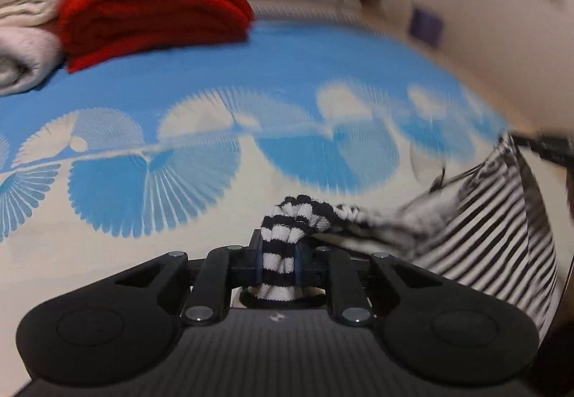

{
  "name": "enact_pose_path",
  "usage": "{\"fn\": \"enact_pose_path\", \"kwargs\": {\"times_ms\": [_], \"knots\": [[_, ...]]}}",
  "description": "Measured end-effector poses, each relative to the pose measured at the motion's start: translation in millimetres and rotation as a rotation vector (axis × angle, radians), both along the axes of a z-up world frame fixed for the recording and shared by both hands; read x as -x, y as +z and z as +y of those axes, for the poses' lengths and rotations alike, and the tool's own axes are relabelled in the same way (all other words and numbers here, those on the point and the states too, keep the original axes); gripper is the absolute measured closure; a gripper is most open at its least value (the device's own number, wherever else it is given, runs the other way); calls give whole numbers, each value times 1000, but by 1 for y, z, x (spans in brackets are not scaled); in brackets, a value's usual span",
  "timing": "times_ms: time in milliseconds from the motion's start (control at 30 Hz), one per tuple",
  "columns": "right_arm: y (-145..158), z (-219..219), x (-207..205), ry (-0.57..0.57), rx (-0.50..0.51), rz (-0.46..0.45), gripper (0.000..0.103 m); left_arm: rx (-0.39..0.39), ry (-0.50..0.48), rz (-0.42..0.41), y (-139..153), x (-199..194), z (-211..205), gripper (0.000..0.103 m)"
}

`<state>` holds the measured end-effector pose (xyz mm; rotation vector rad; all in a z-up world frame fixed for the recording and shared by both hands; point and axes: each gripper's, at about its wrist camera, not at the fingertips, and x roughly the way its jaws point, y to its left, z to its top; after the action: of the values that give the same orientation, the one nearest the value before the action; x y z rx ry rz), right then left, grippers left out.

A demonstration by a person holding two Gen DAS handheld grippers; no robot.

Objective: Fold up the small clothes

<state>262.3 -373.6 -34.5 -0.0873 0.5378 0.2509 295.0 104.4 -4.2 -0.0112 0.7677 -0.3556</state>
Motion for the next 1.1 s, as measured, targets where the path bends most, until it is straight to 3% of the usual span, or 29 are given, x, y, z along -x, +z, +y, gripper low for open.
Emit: {"fn": "enact_pose_path", "kwargs": {"times_ms": [100,233,333,400,500,600,667,700,833,1000,1100], "knots": [[11,-20,-5,-98,-135,-59,101,78,60,-35,7,-12,5,86],[-8,-2,-27,-156,-43,-4,102,-62,83,1,-11,-35,-17,86],[-28,13,-47,-189,32,52,102,-62,116,67,-27,-54,-19,85],[-41,19,-63,-231,65,100,102,-46,132,162,-44,-68,-21,78],[-76,26,-88,-331,157,231,101,-98,131,286,-69,-80,-24,60],[-101,16,-99,-393,117,380,99,-99,125,281,-58,-76,-21,41],[-87,6,-93,-425,54,357,98,-47,129,264,-40,-66,-10,20],[-73,0,-86,-437,16,325,97,-15,129,262,-33,-59,-4,18],[-21,-29,-40,-448,-184,263,60,29,145,251,-1,-14,18,20],[-1,-49,30,-382,-294,348,58,109,171,276,16,58,47,25],[-17,-46,72,-359,-303,425,57,103,231,361,-4,87,58,44]]}}
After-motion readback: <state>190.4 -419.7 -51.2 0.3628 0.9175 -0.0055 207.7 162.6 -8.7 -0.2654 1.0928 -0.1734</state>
